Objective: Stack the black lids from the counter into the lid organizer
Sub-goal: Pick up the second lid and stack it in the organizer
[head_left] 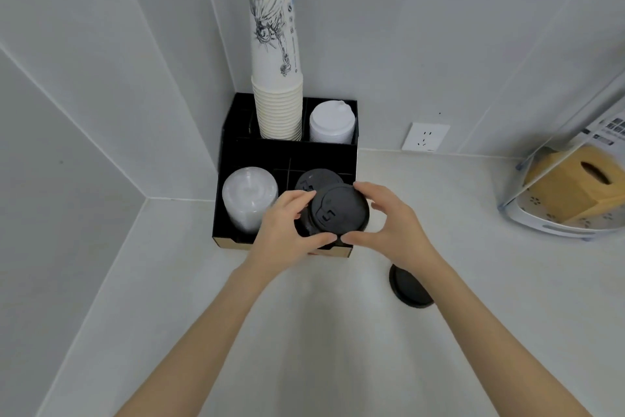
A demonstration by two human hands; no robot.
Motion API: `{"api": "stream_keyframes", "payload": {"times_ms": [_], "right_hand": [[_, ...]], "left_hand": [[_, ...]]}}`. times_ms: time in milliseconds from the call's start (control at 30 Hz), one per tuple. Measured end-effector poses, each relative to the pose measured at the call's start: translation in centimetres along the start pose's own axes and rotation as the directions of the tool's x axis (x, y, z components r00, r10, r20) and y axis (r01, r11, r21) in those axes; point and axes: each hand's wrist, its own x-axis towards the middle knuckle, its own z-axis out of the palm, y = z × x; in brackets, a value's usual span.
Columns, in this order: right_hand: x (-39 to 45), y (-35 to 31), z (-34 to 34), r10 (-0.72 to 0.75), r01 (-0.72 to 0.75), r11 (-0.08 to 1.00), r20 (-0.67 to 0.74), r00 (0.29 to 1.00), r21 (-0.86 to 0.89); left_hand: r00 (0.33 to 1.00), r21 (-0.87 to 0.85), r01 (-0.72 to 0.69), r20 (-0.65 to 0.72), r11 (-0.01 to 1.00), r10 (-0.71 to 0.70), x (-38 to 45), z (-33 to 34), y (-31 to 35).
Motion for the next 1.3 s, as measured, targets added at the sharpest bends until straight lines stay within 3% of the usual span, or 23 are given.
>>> {"api": "stream_keyframes", "payload": {"times_ms": [500, 1300], "right_hand": [[6.6, 0.5, 2.2, 0.048, -0.048, 0.999, 0.02, 0.999, -0.012], [6.3, 2.2, 2.7, 0.104, -0.105, 0.994, 0.063, 0.993, 0.019]], "left_hand": [[0.994, 0.012, 0.103, -0.036, 0.995, -0.102, 4.9, -1.3, -2.4], [0.993, 0.066, 0.118, 0.007, 0.991, -0.119, 4.9, -0.4, -2.7]]}}
